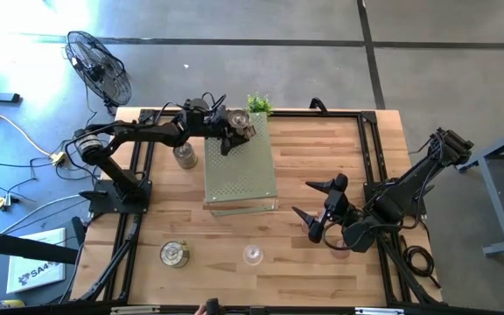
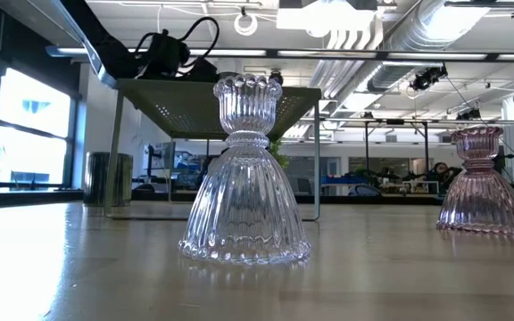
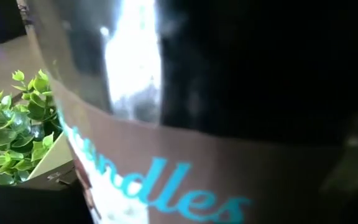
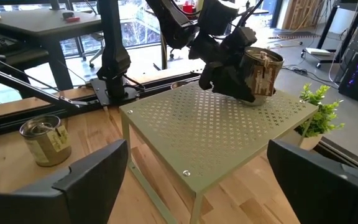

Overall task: Pick & Place candle stick holders
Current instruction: Put the right brown scented candle on the shelf

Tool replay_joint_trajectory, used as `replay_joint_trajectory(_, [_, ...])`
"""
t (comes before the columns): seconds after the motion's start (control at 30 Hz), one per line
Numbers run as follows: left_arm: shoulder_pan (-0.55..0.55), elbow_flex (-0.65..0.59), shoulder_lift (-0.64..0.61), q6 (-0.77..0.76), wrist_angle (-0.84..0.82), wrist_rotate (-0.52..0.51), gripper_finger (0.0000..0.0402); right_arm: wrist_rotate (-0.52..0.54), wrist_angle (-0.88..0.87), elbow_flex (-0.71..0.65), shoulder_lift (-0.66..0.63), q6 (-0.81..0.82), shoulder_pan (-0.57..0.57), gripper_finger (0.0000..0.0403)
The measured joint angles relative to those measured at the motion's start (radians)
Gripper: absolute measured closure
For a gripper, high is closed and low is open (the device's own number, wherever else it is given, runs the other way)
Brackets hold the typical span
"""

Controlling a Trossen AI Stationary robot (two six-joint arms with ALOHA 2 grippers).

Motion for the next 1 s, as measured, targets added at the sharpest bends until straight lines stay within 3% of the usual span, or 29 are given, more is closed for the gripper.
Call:
replay_joint_trajectory(0.23, [0.0,0.0,0.0,0.0,0.001,-0.053,0.0041,-0.003,0.0,0.0,0.0,0.0,0.0,0.0024])
replay_joint_trajectory(0.6, [-0.001,0.0,0.0,-0.023,-0.002,-0.025,0.0041,-0.003,-0.001,0.0,0.0,0.0,0.0,0.0024])
replay_joint_trajectory(1.0, [-0.061,0.0,-0.001,0.044,-0.009,-0.179,0.0041,0.023,0.06,-0.071,0.0,0.0,0.0,0.0023])
